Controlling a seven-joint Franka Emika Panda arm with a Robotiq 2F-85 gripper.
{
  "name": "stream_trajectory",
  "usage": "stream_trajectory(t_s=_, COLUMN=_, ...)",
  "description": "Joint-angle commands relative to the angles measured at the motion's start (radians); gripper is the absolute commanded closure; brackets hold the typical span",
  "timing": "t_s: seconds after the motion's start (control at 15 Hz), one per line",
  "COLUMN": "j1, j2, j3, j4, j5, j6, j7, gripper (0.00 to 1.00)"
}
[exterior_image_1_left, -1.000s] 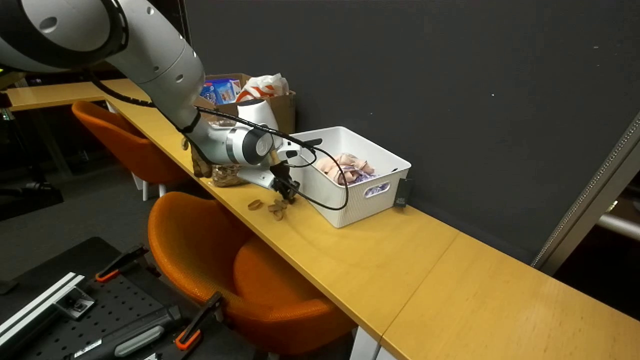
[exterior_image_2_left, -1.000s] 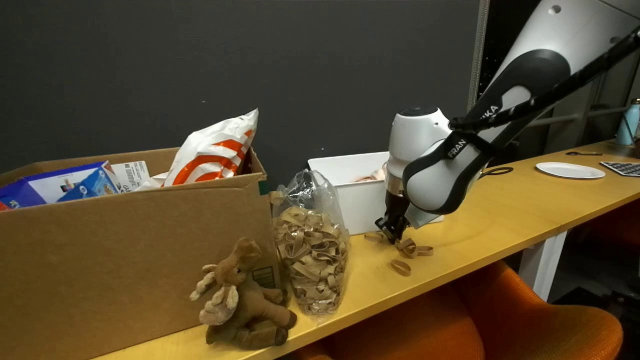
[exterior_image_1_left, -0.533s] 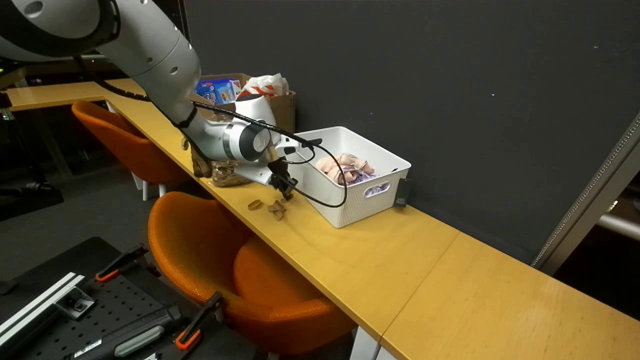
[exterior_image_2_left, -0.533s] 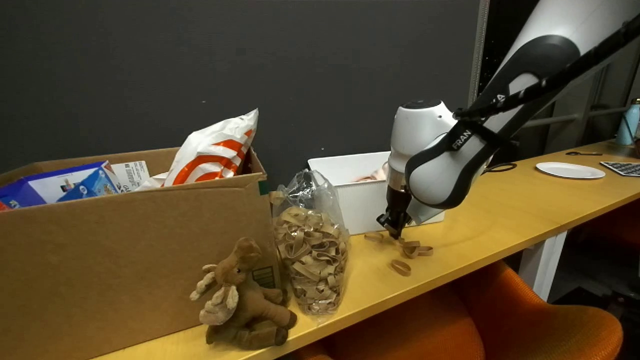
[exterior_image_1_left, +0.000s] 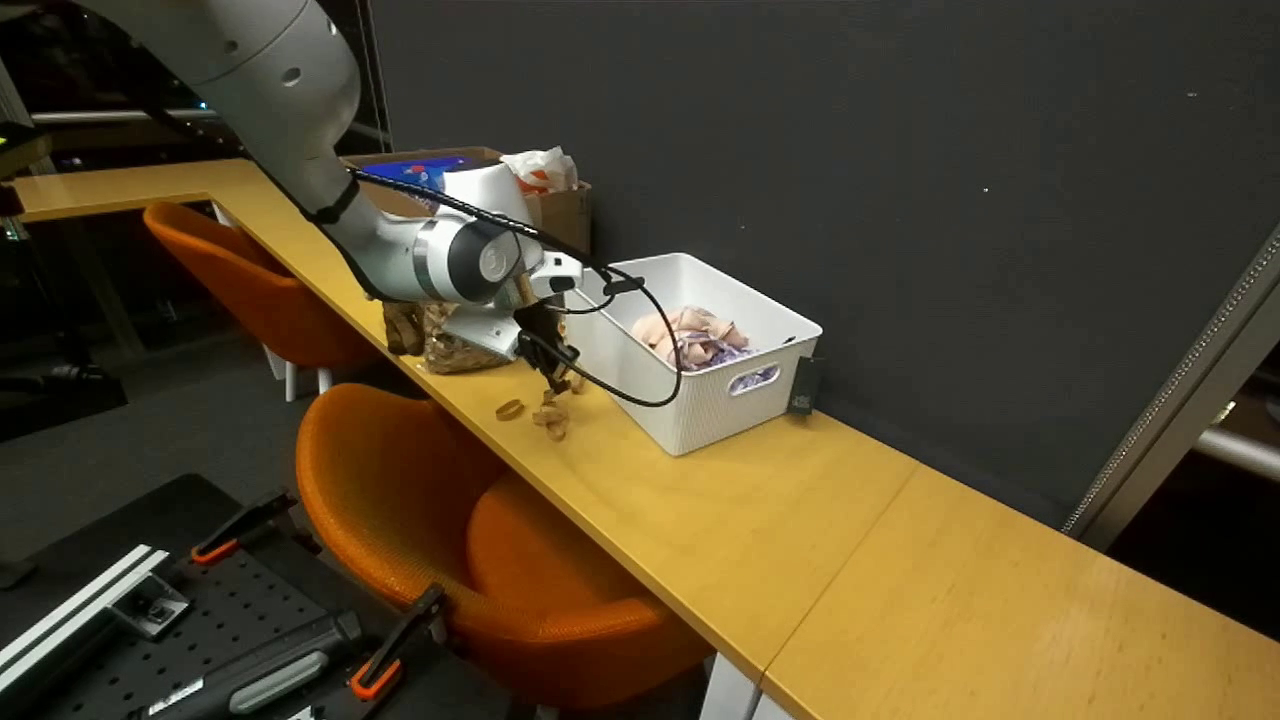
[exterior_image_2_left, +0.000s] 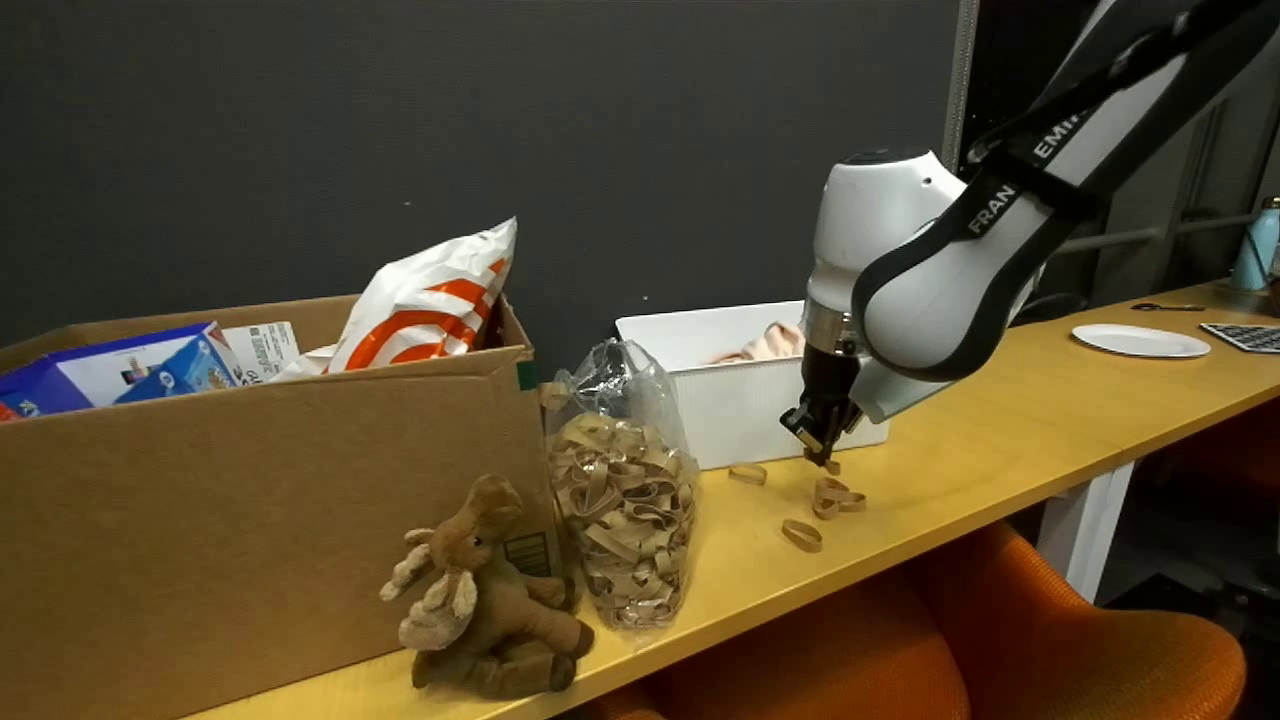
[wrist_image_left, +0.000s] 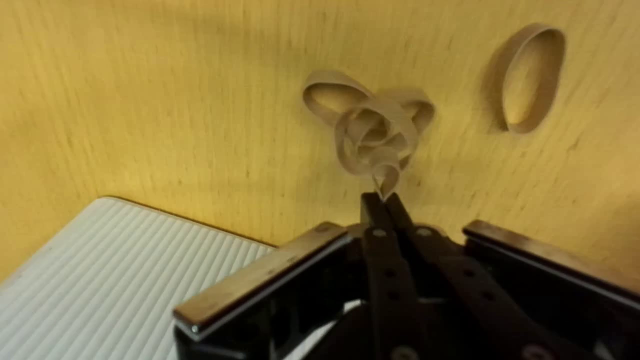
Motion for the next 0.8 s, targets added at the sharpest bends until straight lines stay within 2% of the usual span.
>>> stream_trajectory(t_s=0.0, j1=0.02, j2=-0.09, j3=-0.033, j4=-0.111, j5=-0.032, j6=0.038, j7=0.023, gripper=0.99)
stream_trajectory(t_s=0.4, j1=0.007, j2=-0.128, j3=-0.028, j4=-0.17, j5=-0.04, j6=0.04, j7=0.015, gripper=0.99)
stream_trajectory(t_s=0.73, j1=-0.017, j2=-0.083, j3=-0.009, j4=-0.149, j5=-0.031, j6=0.057, j7=-0.009, gripper=0.99)
